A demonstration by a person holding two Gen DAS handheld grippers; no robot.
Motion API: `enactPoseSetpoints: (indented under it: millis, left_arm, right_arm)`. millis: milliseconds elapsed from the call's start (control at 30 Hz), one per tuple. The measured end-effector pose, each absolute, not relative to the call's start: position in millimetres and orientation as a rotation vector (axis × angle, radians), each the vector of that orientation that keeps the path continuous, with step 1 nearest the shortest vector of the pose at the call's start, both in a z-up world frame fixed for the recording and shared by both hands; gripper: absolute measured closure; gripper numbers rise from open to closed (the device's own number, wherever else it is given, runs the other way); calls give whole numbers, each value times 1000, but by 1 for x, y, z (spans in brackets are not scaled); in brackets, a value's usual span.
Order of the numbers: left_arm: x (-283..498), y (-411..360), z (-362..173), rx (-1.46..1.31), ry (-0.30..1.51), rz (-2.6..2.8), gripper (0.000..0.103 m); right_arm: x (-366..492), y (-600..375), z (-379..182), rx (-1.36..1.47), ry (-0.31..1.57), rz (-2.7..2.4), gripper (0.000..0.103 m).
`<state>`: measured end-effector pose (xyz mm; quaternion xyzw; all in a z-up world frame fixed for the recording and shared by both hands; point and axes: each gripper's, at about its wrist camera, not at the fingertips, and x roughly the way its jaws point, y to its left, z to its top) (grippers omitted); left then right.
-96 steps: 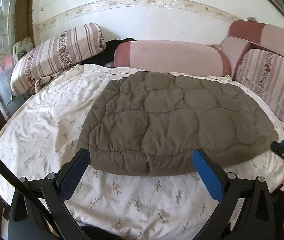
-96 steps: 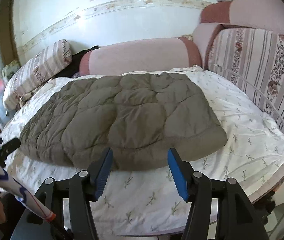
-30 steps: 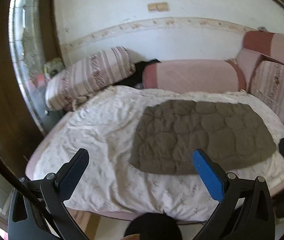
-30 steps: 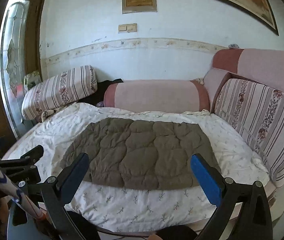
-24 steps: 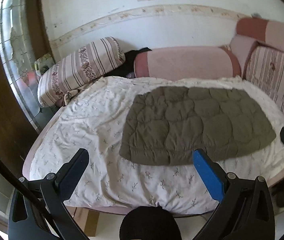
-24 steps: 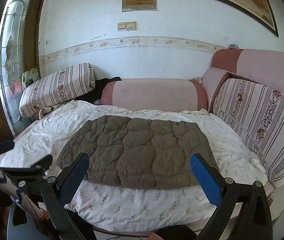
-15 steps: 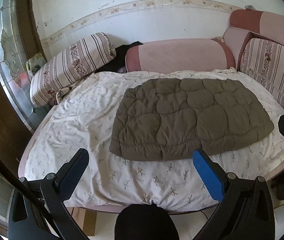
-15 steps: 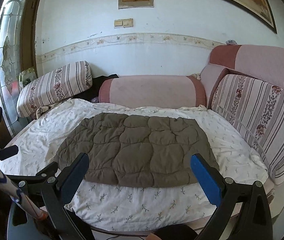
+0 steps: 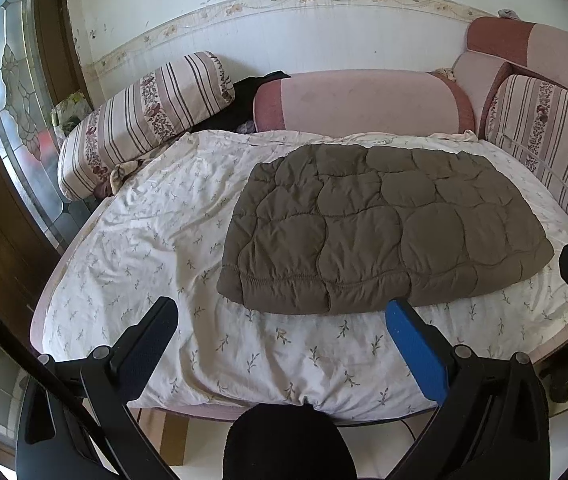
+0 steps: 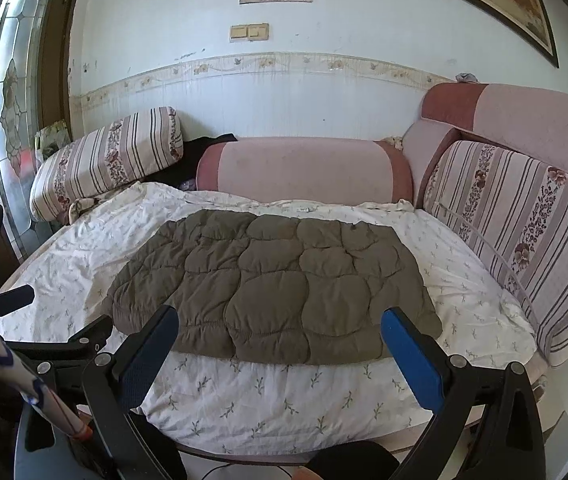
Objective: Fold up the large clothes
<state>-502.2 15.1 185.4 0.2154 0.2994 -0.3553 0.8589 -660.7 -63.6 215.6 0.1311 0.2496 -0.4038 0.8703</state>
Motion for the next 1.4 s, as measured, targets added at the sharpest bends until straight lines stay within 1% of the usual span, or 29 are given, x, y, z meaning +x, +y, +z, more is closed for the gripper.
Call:
enactPoseSetpoints:
  millis: [1400]
  left_arm:
    - [-499,18,171,463,646,-755,0]
  right_arm:
    - [-657,-66,201,300,563,-849,0]
